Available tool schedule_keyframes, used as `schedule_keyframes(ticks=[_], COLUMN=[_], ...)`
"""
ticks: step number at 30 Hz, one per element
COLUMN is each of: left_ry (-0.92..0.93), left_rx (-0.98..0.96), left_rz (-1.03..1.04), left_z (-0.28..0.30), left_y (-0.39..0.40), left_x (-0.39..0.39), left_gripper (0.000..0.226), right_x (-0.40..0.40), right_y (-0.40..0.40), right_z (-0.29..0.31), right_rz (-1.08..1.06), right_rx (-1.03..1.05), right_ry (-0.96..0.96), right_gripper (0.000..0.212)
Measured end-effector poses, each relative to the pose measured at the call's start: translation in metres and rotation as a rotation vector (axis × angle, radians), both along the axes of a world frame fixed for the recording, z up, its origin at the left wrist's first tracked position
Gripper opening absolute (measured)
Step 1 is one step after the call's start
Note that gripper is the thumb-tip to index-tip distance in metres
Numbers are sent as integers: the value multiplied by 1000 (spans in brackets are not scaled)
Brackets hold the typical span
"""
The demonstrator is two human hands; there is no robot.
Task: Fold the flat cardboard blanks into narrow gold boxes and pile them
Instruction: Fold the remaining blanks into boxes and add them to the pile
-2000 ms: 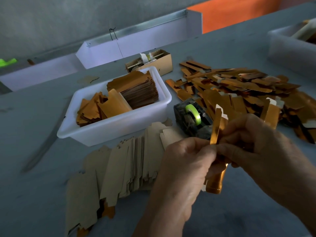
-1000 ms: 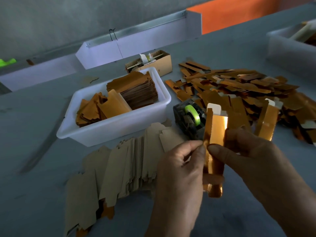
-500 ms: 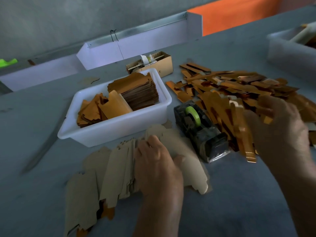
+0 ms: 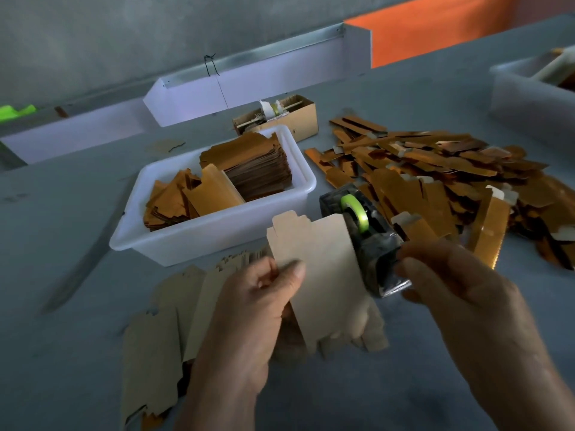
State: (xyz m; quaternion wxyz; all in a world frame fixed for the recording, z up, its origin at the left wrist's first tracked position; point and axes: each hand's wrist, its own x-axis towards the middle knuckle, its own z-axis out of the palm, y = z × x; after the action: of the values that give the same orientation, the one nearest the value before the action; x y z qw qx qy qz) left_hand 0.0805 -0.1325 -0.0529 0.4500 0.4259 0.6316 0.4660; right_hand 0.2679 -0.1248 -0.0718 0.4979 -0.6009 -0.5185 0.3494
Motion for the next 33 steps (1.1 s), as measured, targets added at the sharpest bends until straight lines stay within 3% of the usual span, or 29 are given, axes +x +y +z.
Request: schedule_keyframes(ticks=[4, 9, 12, 14, 16, 18, 21, 25, 29, 32, 33], left_ry=[-142, -196, -157, -137, -118, -100, -121, -134, -279, -159, -104], left_rx=[-48, -43, -32, -19, -5, -5, -23, -27, -63, -12, 8], left_rz=[-92, -89, 21, 70, 75, 56, 42, 21, -86, -193, -209], left_z=[2, 0, -6, -7, -6, -6, -8, -8, -3, 0, 0], left_y=[-3, -6, -7, -6, -4, -5, -5, -5, -7, -9, -9], left_x=[3, 22, 37, 42, 44, 46, 46, 48, 46, 40, 38], left_gripper=[30, 33, 39, 24, 13, 8, 6, 2, 19, 40, 36], right_x=[-10, -15, -16, -15, -13, -12, -15, -23, -26, -26, -25], right_y=[-4, -4, -5, -7, -8, -11, -16, -21, -21, -19, -19], right_z=[3, -7, -9, -7, -7, -7, -2, 1, 5, 5, 7], right_rz=[266, 324, 318, 309, 256, 153, 74, 164, 273, 334, 356], right_rx=[-191, -323, -303, -244, -113, 35, 247, 303, 350, 264, 222], right_ry=[240, 509, 528, 455, 228, -76, -332, -338, -378, -355, -320], right_gripper=[48, 29, 23, 19, 4, 12, 25, 28, 19, 30, 33])
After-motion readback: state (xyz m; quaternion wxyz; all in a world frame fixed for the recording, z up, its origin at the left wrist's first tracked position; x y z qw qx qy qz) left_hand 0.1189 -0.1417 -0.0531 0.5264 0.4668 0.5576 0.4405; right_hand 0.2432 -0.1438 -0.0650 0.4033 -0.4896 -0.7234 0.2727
